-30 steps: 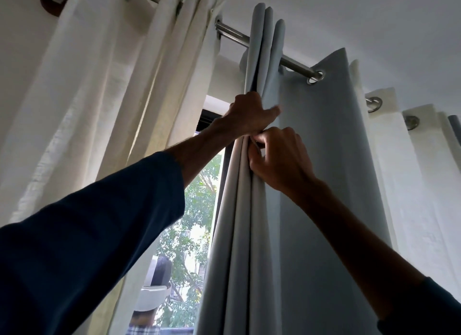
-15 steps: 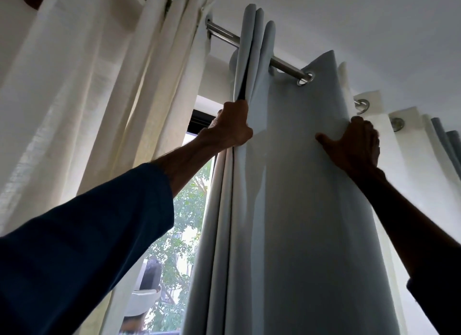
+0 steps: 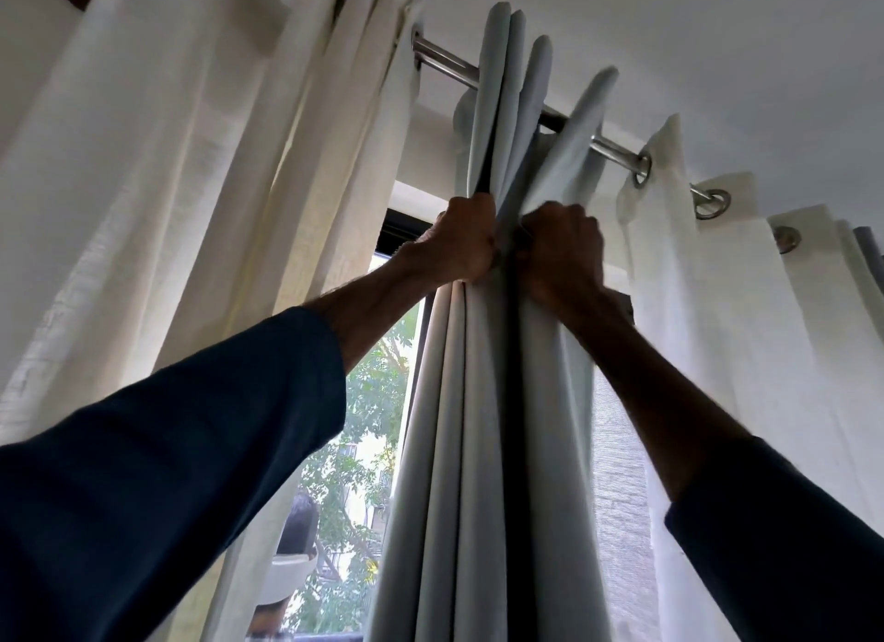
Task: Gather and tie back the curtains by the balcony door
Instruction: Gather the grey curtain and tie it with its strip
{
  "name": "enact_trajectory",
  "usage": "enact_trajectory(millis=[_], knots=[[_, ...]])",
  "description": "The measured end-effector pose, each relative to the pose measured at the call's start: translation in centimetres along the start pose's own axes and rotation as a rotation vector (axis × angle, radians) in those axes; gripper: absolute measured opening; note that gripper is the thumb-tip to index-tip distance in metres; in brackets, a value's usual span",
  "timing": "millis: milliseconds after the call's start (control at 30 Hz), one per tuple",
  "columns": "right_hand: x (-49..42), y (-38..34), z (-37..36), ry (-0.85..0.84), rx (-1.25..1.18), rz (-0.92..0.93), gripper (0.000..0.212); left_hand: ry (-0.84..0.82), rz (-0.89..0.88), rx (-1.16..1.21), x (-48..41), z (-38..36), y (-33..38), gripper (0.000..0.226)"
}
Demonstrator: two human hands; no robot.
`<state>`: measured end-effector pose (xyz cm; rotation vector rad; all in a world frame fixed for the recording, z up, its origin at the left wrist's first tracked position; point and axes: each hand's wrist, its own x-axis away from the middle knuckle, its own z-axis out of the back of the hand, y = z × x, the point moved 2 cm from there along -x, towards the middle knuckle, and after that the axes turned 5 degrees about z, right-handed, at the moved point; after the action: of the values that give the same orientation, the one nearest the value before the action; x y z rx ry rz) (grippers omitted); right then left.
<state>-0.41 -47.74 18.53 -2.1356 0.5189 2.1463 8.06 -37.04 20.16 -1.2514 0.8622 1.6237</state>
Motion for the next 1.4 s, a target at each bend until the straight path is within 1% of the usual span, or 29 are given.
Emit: enact_trajectory(millis=[67,133,200,233,267,333,367,433,500,567,633,667,733,767,833,900,967,1033,1067,1100,1133,1167,1200,1233,1267,1300,1333,1367,1400], knots=[[-0.6,-2.8,0.3,0.022,0.008,0.103,0.011,-0.013,-0.014,0.028,0.1,0.2,-0.8,0.027],[-0.7,-3.9,0.5,0.037,-0.003,0.17,0.003,-0.015,-0.053,-0.002,0.0,0.4,-1.5,0.035],[-0.2,-3.3,0.6,0.058,-0.037,0.168,0.019,-0.016,-0.111,-0.039,0.1,0.6,-1.9,0.044],[0.2,-2.8,0.6,0.079,-0.069,0.132,0.025,-0.008,-0.12,-0.05,0.2,0.8,-1.7,0.044],[0.6,-2.3,0.5,0.088,-0.102,0.087,0.03,-0.007,-0.114,-0.065,0.4,0.8,-1.4,0.039],[1.9,-2.1,0.1,0.072,-0.139,0.026,0.036,-0.019,-0.097,-0.067,0.8,0.7,-0.3,0.021],[2.6,-2.3,-0.1,0.065,-0.157,0.021,0.036,-0.037,-0.087,-0.065,1.1,0.6,0.1,0.018],[3.8,-2.6,-0.5,0.074,-0.181,0.029,0.032,-0.095,-0.062,-0.058,1.4,0.3,0.7,0.02],[4.7,-2.7,-0.6,0.095,-0.188,0.014,0.03,-0.137,-0.015,-0.017,1.7,0.3,0.7,0.017],[5.6,-2.6,-0.8,0.106,-0.206,-0.002,0.037,-0.158,0.052,0.03,1.9,0.6,0.7,0.027],[6.3,-2.5,-0.9,0.135,-0.21,0.01,0.044,-0.174,0.116,0.088,2.1,0.5,0.7,0.026],[6.6,-2.5,-0.9,0.148,-0.194,0.038,0.041,-0.184,0.137,0.112,2.2,0.5,0.7,0.025],[7.2,-2.8,-1.1,0.14,-0.129,0.113,0.018,-0.214,0.154,0.141,2.5,0.4,1.0,0.026],[7.4,-2.9,-1.1,0.133,-0.098,0.144,0.013,-0.223,0.158,0.163,2.7,0.4,1.3,0.027],[7.9,-3.1,-1.3,0.108,-0.054,0.206,0.026,-0.21,0.195,0.285,3.1,0.6,1.8,0.028],[8.5,-3.2,-1.3,0.059,-0.049,0.241,0.025,-0.177,0.22,0.343,3.4,0.7,2.2,0.034],[9.0,-3.1,-1.1,0.046,-0.038,0.287,0.027,-0.123,0.191,0.235,3.6,0.3,2.1,0.032],[9.5,-2.8,-0.8,0.027,-0.115,0.333,0.03,-0.063,0.186,0.113,3.8,-0.2,1.6,0.026],[9.5,-2.2,-0.7,0.009,-0.224,0.312,0.031,-0.058,0.185,0.082,3.8,-0.3,1.3,0.027],[9.4,-1.3,-0.7,0.009,-0.367,0.253,0.032,-0.07,0.176,0.07,3.8,-0.3,1.2,0.027],[9.4,-0.3,-0.7,0.023,-0.505,0.166,0.034,-0.084,0.161,0.058,3.9,-0.2,1.2,0.028],[9.4,1.1,-1.1,0.069,-0.578,0.078,0.033,-0.101,0.148,0.049,4.0,0.0,1.3,0.028],[9.3,2.5,-1.4,0.136,-0.558,0.013,0.03,-0.111,0.133,0.046,4.0,0.2,1.5,0.028],[9.3,4.1,-2.2,0.179,-0.485,-0.049,0.027,-0.116,0.118,0.044,4.1,0.5,1.7,0.028],[9.3,5.3,-2.9,0.179,-0.418,-0.128,0.028,-0.119,0.1,0.039,4.1,0.7,1.9,0.026],[9.4,6.3,-3.8,0.115,-0.423,-0.232,0.037,-0.123,0.083,0.032,4.1,0.9,2.1,0.024],[9.5,6.9,-4.6,0.018,-0.51,-0.342,0.047,-0.126,0.063,0.026,4.1,1.0,2.2,0.023],[9.6,7.1,-5.3,-0.071,-0.638,-0.432,0.053,-0.129,0.046,0.023,4.0,1.1,2.2,0.022],[9.7,6.8,-5.7,-0.148,-0.778,-0.494,0.055,-0.131,0.033,0.025,4.0,1.2,2.2,0.021]])
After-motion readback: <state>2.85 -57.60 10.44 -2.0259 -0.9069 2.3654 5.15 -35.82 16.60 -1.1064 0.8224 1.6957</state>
